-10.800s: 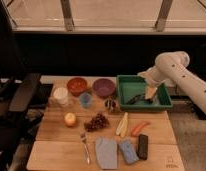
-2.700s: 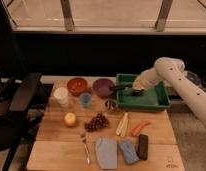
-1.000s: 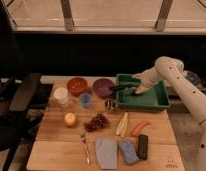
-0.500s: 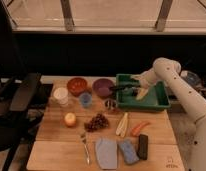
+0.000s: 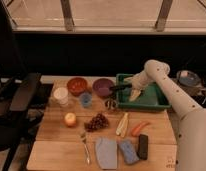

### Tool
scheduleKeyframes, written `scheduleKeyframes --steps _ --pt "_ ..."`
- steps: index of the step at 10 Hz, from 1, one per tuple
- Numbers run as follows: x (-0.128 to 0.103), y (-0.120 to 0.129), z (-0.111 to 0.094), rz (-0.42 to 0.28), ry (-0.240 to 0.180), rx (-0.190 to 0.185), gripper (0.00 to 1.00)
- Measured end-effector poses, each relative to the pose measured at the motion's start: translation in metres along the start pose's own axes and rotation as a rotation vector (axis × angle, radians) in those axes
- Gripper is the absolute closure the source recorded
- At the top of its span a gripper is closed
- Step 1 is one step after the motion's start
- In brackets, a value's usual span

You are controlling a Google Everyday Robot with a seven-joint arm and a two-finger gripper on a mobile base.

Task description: Place brush in table surface

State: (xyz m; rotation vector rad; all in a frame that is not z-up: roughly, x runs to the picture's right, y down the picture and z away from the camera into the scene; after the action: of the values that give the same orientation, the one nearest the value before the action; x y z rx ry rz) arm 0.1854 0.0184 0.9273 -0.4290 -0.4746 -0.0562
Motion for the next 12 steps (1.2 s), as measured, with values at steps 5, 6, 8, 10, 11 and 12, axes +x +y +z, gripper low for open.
scheduleKeyframes --steps 5,6,8,10,11,12 --pt "0.002 0.0 0.023 0.001 -0.04 -0.013 0.69" --pt "0.002 -0.001 0.024 0.001 -0.045 -0.013 0.79" --pt "0.001 -0.003 0.021 0.002 -0.046 -0.01 0.96" --pt "-0.002 -0.002 0.021 0.0 -0.052 -0.013 1.0" --pt "-0.002 -0.002 0.021 -0.003 -0.05 -0.014 1.0" --pt "-0.003 -0.002 0.021 -0.004 -0.05 -0.016 1.0"
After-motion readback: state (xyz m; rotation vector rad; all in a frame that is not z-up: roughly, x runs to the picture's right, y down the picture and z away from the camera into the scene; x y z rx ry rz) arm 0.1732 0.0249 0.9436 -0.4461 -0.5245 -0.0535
